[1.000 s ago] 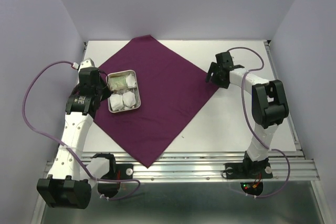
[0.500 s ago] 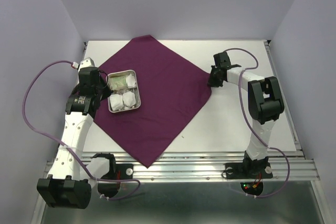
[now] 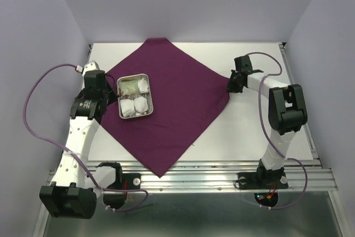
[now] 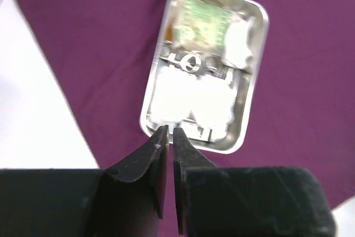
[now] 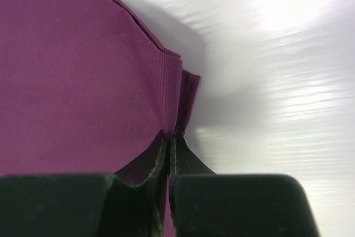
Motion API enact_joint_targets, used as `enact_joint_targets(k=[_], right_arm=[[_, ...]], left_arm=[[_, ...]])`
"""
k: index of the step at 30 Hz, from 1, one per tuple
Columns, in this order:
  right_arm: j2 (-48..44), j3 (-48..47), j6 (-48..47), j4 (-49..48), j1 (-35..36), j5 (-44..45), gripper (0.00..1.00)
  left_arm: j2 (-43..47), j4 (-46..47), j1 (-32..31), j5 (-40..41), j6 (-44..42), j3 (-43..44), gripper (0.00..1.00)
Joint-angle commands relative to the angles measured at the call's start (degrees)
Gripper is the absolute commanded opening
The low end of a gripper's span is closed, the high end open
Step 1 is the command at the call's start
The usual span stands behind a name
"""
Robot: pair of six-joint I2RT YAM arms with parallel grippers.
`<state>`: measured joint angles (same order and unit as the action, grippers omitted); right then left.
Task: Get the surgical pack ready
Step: Move the surgical kit at the center of the board, then pack the surgical kit at the center of the board.
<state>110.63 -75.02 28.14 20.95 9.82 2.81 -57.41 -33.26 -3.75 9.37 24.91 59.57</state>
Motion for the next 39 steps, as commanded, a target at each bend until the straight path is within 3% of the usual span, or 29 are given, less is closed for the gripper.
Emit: enact_joint_targets(k=[1,5,6,7,10,11,15,16,18,21,26,34,39], right_arm=[[-4.98,1.19,-3.79,-0.74,-4.9,2.2,0.01],[-5.69,2.25,-5.55,-0.74,-7.36,2.99,0.01],[-5.6,2.42,-5.64,-0.74,-7.89,2.73,0.01],[-5.08,2.43,-5.73,-0.82,-8.94,1.77,0.01],[-3.59,1.47,-4.68,-1.87,-9.56,-0.77,0.01],[-3.23,0.94,-4.24,-1.88,-9.56,-1.4,0.01],[-3.49,0.23,-3.27,-2.32,-9.56,-4.13,0.3],[-3.93,0.4,-3.44,-2.4,-9.56,-3.69,0.47],[-5.33,0.93,-3.36,-2.23,-9.56,-3.25,0.58],[-7.78,2.85,-2.48,-2.93,-9.56,-7.72,0.62],[-12.18,5.68,-2.39,-4.07,-9.56,-9.13,0.59],[-16.59,7.0,-1.86,-5.57,-9.03,-13.0,0.29],[-16.59,7.09,-1.86,-6.27,-7.02,-15.99,0.28]], left_arm=[[-2.52,-0.32,1.37,3.73,-1.61,0.28,0.22],[-4.47,0.12,2.78,1.81,-1.71,0.81,0.33],[-4.82,0.56,2.87,0.84,-1.62,0.55,0.41],[-5.43,1.95,2.96,0.22,-1.18,0.29,0.56],[-8.84,6.52,3.04,-0.14,0.84,-0.42,0.82],[-10.34,6.88,3.13,-0.22,0.85,-0.07,0.83],[-18.26,4.95,5.23,2.14,0.67,3.79,0.84],[-19.48,5.3,5.85,2.15,0.58,3.8,0.84],[-20.98,7.15,8.49,1.89,0.14,2.75,0.84],[-23.97,8.12,9.81,4.77,-0.74,2.39,0.81],[-29.43,9.17,13.5,4.78,-1.35,1.52,0.69],[-37.42,12.51,20.88,-1.01,-3.9,2.83,0.54],[-41.46,13.13,21.06,0.39,-3.73,5.64,0.54]])
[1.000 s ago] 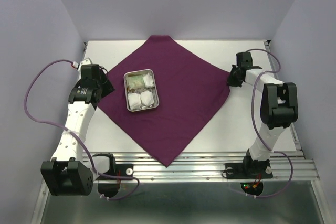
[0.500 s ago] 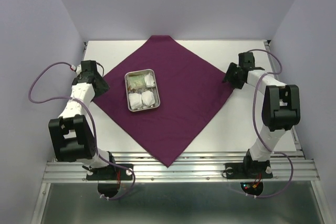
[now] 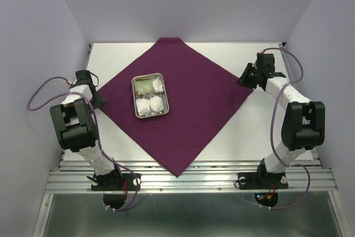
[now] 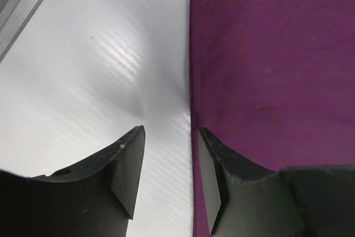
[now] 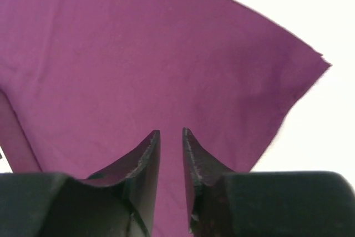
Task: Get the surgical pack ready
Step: Pack the surgical kit at the center of the board.
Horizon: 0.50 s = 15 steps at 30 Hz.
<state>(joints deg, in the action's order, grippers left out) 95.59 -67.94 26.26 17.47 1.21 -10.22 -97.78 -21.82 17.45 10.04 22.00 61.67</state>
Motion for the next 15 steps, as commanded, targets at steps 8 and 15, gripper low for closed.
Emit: enact_joint_targets(k=[8,15], right_arm=[[1.52,-3.77,-1.21,-1.04,7.22,-3.93,0.35],[4.07,-7.02,-1.04,-0.6,12.67,-4.2,0.35]], left_arm=[[-6.55,5.29,-0.14,-3.45,-0.2,5.13,0.58],[-10.41,6.35,-0.14,-5.2,-0.55,6.09,0.57]])
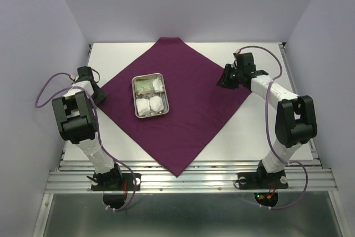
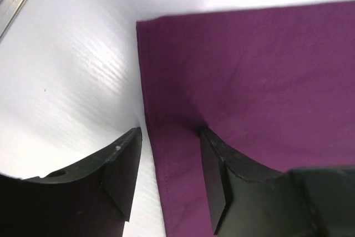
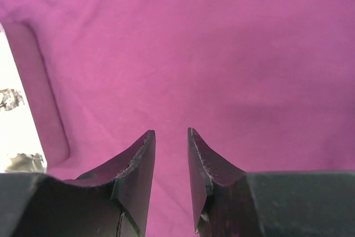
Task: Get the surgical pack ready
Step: Pack the surgical kit at the center of the board.
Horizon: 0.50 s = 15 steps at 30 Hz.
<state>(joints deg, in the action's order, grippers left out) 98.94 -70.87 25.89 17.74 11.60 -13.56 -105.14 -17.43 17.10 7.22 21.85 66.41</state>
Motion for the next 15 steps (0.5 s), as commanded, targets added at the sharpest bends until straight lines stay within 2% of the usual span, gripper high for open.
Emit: enact_joint_targets(k=[1,4,5,6,9,15], right_arm=[[1.43,-5.4,-0.84,-0.43,3.86,-0.94,0.36],[3.1,-7.52,-1.1,0.54,6.59,-1.55,0.39],[4.41,-9.01,-1.19,0.89,7.56,-1.73,0.4],[5.03,-9.63,-1.02,1.07,9.74,-1.56,0.43],[7.84,-11.39,0.21,-0.32,13.7,-1.21,0.5],[14.08,-12.19,8.45,-7.52,17.76,-1.74,0.5]], left_arm=[[-4.18,2.05,0.21,-2.65,-0.49,1.61,0.51],[-5.42,1.61,0.21,-3.7,-0.58,2.67,0.28],[-5.16,1.35,0.21,-3.97,-0.66,2.76,0.08],[-4.72,1.35,0.21,-4.32,-0.58,2.93,0.0],[-1.74,1.52,0.12,-5.89,-0.05,2.93,0.0],[8.71,3.63,-3.47,-6.96,0.92,2.06,0.0]])
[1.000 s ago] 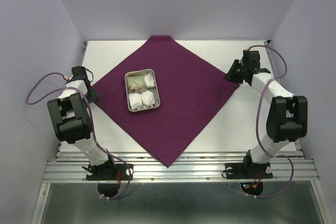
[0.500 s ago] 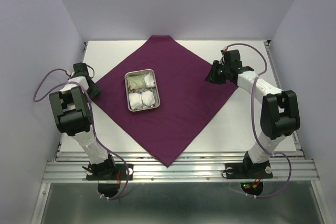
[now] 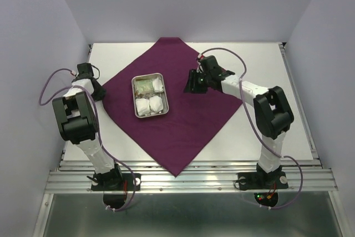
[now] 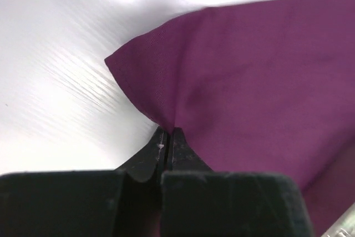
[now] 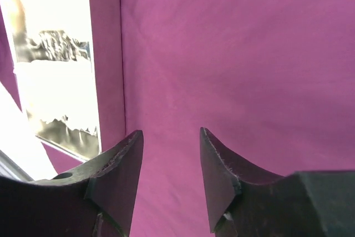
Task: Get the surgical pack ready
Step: Pack the surgical kit at the center of the board.
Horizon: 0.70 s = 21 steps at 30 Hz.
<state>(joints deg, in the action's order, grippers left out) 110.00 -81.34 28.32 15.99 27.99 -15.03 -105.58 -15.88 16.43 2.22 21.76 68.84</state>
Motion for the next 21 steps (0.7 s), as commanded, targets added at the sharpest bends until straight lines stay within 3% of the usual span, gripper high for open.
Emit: enact_joint_targets(k=[1,6,12,15,21], right_arm=[[3.82,-1.89,6.83,-6.31,2.24,-0.01,0.48],[11.02,-8.65,7.81,-5.27,4.09,0.53,0.36],[16.48,-14.63,8.94,-2.81,5.23,0.78,0.35],[16.92,-14.29,9.74,-3.24,5.23,1.75,0.35],[18.41,-11.65,11.23,-4.12,5.23,2.72,0.36]], left_arm=[[10.21,1.91,-3.59,-1.95,0.74,-0.28,0.0],[17.15,1.38,-10.25,-5.81,1.09,-1.51,0.0],[21.9,3.3,-19.14,-7.4,3.9,-4.76,0.0],[23.4,6.29,-22.39,-12.74,5.22,-6.34,0.0],[21.47,8.76,-31.36,-13.55,5.58,-6.0,0.0]])
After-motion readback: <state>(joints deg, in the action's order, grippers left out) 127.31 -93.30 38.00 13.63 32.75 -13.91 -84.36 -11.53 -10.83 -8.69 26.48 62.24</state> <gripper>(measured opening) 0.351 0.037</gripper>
